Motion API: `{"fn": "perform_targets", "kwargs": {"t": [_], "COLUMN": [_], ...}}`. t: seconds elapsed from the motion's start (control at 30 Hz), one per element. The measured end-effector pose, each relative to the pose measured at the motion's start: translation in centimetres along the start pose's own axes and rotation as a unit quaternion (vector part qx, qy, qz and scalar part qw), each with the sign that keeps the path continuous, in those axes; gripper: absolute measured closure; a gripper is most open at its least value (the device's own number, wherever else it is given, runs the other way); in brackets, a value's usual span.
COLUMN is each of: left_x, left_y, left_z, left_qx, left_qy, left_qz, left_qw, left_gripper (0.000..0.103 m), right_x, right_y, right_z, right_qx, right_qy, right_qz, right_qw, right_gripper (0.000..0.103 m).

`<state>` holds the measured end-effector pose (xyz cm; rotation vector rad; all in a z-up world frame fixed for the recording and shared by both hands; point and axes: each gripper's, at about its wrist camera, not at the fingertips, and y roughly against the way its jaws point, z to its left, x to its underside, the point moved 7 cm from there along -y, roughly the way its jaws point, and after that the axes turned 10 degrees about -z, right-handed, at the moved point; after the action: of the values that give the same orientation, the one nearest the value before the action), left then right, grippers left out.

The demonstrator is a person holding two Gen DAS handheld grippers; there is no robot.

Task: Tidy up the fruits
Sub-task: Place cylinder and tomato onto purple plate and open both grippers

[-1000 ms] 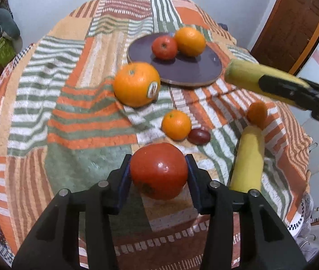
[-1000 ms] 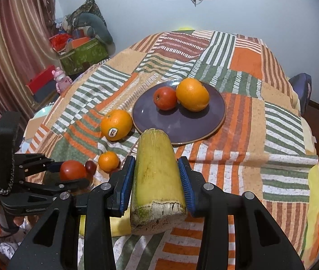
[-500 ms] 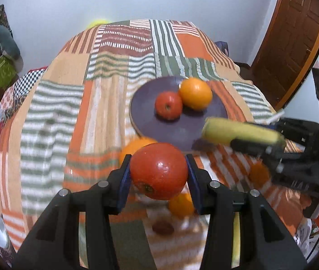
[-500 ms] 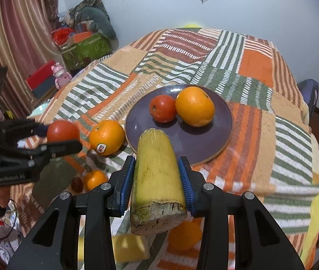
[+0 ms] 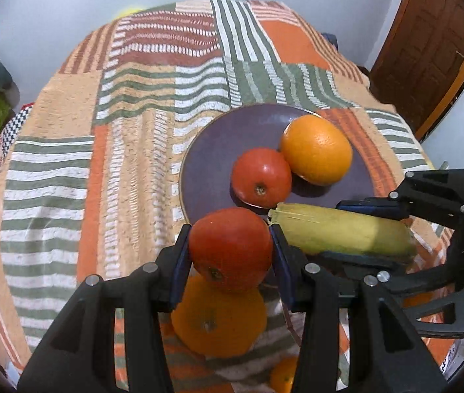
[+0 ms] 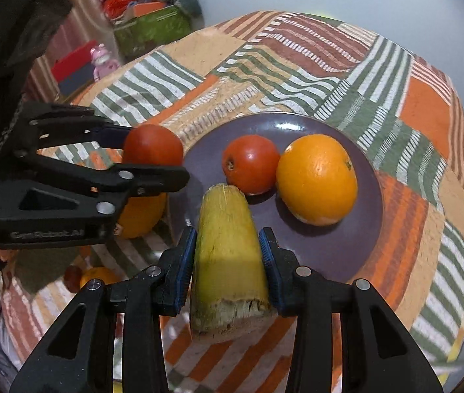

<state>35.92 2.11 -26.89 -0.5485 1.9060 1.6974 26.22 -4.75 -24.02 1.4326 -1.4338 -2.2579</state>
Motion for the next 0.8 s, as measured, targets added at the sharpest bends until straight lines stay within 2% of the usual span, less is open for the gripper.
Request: {"fn": "perform_targets", "kwargs": {"t": [0.07, 0.17, 0.27, 0.4, 0.73, 0.8], "left_x": [-0.2, -0.3, -0.4, -0.6, -0.6, -0.6], "left_y": [-0.8, -1.7, -2.5, -3.0, -3.9, -3.7], "left_z": [0.1, 0.1, 0.1, -0.4, -0.6, -0.6], "left_qx": [0.0, -0.001, 0.001, 0.003, 0.002, -0.001], "left_qy": [-0.002, -0.003, 0.0, -0.002, 0.006, 0.006], "left_qz": [0.005, 0.011, 0.016, 0.019, 0.032, 0.028], "left_qw": [1.0, 0.9999, 0.9999, 0.9998, 0.9995, 0.9996], "left_gripper": [0.058, 0.058, 0.058, 0.058, 0.057, 0.048], "right_x": [0.1, 0.6, 0.2, -0.2, -0.5, -0.5], "right_y": [-0.3, -1.0, -1.2, -1.4, -1.7, -1.7], "right_z": [-0.4, -1.4, -2.4, -2.8, -4.1, -4.1], "right_qx": [-0.001, 0.019, 0.004, 0.03, 0.049, 0.053], "right_qy": [0.007, 0.021, -0.003, 0.014, -0.015, -0.022], "right_qz": [0.007, 0.016, 0.015, 0.01, 0.001, 0.002], "right_qw": [1.0, 0.999, 1.0, 0.999, 0.999, 0.998], "right_gripper": [0.067, 0.067, 0.067, 0.067, 0.067, 0.067]}}
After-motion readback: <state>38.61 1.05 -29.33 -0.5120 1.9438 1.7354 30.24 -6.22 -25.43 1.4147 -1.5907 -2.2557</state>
